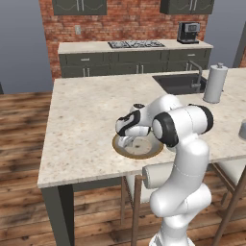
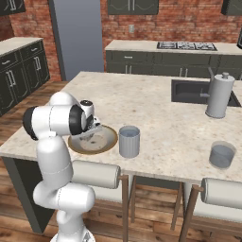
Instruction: There are four ice cubes in the ice bowl. Place two ice cubes in each glass of water.
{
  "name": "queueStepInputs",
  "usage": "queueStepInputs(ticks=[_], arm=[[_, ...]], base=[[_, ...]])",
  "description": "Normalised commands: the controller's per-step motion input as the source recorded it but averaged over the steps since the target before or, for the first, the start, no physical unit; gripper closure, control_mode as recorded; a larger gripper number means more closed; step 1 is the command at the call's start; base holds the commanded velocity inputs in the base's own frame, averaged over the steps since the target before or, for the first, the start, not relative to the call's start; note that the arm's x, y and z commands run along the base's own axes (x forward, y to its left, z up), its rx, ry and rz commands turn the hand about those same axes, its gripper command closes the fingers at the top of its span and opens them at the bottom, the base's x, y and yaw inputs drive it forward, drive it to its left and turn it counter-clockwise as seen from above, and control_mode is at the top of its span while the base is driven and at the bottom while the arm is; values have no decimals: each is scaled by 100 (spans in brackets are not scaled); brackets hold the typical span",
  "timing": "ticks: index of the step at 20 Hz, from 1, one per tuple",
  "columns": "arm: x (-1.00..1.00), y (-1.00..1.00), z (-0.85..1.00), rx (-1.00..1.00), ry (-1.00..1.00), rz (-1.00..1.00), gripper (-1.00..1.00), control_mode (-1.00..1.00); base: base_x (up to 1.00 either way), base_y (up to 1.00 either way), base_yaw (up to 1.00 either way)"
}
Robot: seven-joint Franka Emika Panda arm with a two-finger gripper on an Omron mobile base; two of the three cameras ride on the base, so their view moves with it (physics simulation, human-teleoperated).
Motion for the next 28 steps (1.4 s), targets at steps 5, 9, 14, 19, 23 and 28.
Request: queueStepInputs(ticks=[5,9,14,19,23,28], arm=[[-51,0,28,0,-12,-2,100,-100],[-66,-24,100,0,-28,-15,100,-100],[-44,-44,100,0,-24,-25,100,-100],[-36,-48,100,0,-14,-33,100,-100],[-40,-70,100,4,-1,-40,100,-100],[-55,-96,100,14,5,-45,100,-100]], base=[[0,0,0],[0,0,0],[0,0,0],[0,0,0],[0,0,0],[0,0,0]])
